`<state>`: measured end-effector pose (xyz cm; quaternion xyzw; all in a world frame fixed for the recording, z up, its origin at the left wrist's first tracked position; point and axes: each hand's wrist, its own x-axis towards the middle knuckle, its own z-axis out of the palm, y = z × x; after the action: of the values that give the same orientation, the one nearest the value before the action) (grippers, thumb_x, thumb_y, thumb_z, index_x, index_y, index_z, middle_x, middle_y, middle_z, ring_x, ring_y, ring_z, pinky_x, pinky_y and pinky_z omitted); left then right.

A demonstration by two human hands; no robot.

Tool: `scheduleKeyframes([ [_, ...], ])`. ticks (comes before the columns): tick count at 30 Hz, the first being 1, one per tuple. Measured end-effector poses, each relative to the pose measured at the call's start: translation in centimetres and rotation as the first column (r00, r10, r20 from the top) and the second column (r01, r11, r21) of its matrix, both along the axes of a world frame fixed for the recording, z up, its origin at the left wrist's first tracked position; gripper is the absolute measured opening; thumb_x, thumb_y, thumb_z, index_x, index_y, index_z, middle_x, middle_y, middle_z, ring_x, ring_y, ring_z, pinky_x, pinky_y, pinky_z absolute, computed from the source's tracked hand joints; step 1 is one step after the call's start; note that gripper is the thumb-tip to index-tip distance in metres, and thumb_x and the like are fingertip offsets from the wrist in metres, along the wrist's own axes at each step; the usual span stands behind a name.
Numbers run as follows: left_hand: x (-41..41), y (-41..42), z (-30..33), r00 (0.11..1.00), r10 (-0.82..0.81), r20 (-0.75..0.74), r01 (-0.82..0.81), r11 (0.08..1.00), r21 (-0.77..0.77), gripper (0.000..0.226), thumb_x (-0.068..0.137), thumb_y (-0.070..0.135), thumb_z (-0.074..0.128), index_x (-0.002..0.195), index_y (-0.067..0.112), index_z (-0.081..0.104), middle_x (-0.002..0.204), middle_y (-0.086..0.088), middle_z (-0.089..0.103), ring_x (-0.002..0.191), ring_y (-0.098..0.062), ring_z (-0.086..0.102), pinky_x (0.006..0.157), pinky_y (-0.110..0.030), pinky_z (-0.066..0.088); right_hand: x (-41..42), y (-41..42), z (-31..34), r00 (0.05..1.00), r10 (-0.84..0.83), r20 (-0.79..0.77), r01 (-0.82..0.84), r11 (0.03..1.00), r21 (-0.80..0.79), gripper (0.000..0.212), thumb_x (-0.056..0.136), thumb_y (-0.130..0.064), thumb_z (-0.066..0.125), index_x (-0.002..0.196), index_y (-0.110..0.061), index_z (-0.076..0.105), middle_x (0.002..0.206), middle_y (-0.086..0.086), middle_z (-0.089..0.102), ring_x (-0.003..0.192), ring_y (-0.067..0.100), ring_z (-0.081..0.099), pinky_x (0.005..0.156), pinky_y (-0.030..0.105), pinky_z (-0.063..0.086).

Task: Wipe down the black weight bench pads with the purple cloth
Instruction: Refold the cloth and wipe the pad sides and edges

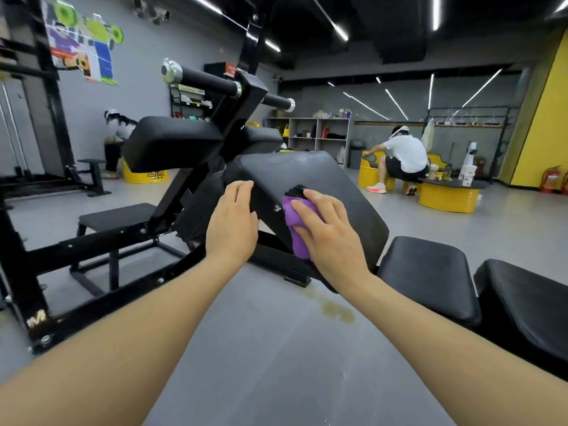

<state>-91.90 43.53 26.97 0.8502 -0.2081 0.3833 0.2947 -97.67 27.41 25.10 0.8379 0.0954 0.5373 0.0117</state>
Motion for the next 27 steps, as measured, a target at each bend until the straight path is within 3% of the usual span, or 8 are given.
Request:
scheduleKeyframes([
  [3,2.0,0.8,0.9,0.997,-0.047,-0.058,0.044,0.997,-0.065,0.058,0.092,0.006,0.048,0.145,0.013,0.026,0.151,0.0,0.025,0.135,-0.019,0.031,0.107,-0.032,0.031,1.4,-0.6,-1.4,0.984,-0.14,-0.11,0.113,0.968,-0.226,0.064,0.077,-0.03,0.074,0.131,-0.004,0.052,0.137,0.015,0.05,0.126,0.03,0.041,0.089,0.033,0.051],
  [5,3.0,1.2,0.9,0.988,-0.11,-0.112,0.101,0.991,-0.083,0.062,0.094,0.007,0.046,0.148,0.017,0.019,0.155,0.003,0.017,0.139,-0.016,0.027,0.109,-0.029,0.028,1.4,-1.2,-2.4,0.976,-0.163,-0.141,0.118,0.951,-0.287,0.069,0.08,-0.031,0.07,0.137,-0.001,0.044,0.14,0.016,0.046,0.13,0.033,0.043,0.094,0.034,0.049],
  [8,3.8,1.7,0.5,0.972,-0.205,-0.118,0.186,0.97,-0.153,0.062,0.094,0.006,0.046,0.149,0.02,0.019,0.155,0.009,0.016,0.137,-0.009,0.028,0.102,-0.015,0.023,2.7,-0.3,-1.3,0.981,-0.123,-0.147,0.083,0.965,-0.249,0.067,0.084,-0.026,0.066,0.14,-0.002,0.039,0.145,0.014,0.04,0.134,0.031,0.04,0.084,0.033,0.056],
  [11,4.8,2.3,0.5,0.966,-0.252,-0.064,0.236,0.953,-0.191,0.059,0.092,0.002,0.047,0.146,0.02,0.028,0.149,0.009,0.027,0.133,-0.004,0.03,0.096,-0.003,0.017,6.0,2.2,1.6,0.991,-0.083,-0.109,0.048,0.955,-0.292,0.068,0.078,-0.016,0.074,0.137,-0.002,0.044,0.143,0.014,0.043,0.132,0.03,0.043,0.075,0.03,0.058],
  [16,6.1,3.4,0.2,0.963,-0.268,-0.021,0.263,0.954,-0.144,0.061,0.089,-0.004,0.048,0.144,0.018,0.033,0.145,0.008,0.033,0.125,0.007,0.03,0.089,0.01,0.016,8.7,4.7,3.8,0.993,-0.03,-0.114,0.005,0.978,-0.209,0.065,0.076,-0.016,0.075,0.134,-0.002,0.049,0.141,0.014,0.047,0.13,0.027,0.045,0.09,0.032,0.053],
  [22,6.3,2.9,-0.2,0.961,-0.276,-0.003,0.27,0.94,-0.21,0.059,0.088,-0.008,0.045,0.141,0.018,0.039,0.139,0.01,0.039,0.117,0.013,0.029,0.092,0.01,0.015,3.0,-1.5,-1.9,0.979,0.069,-0.192,-0.119,0.958,-0.262,0.063,0.081,0.001,0.069,0.139,-0.009,0.045,0.15,0.004,0.035,0.14,0.021,0.031,0.102,0.031,0.044],
  [27,6.3,3.4,0.5,0.951,-0.304,-0.053,0.288,0.936,-0.201,0.059,0.087,-0.008,0.044,0.14,0.019,0.041,0.138,0.009,0.042,0.121,0.007,0.034,0.095,0.008,0.016,5.9,2.5,3.1,0.979,0.123,-0.163,-0.173,0.924,-0.342,0.042,0.08,0.0,0.056,0.121,-0.008,0.063,0.136,0.007,0.053,0.127,0.025,0.049,0.093,0.035,0.052],
])
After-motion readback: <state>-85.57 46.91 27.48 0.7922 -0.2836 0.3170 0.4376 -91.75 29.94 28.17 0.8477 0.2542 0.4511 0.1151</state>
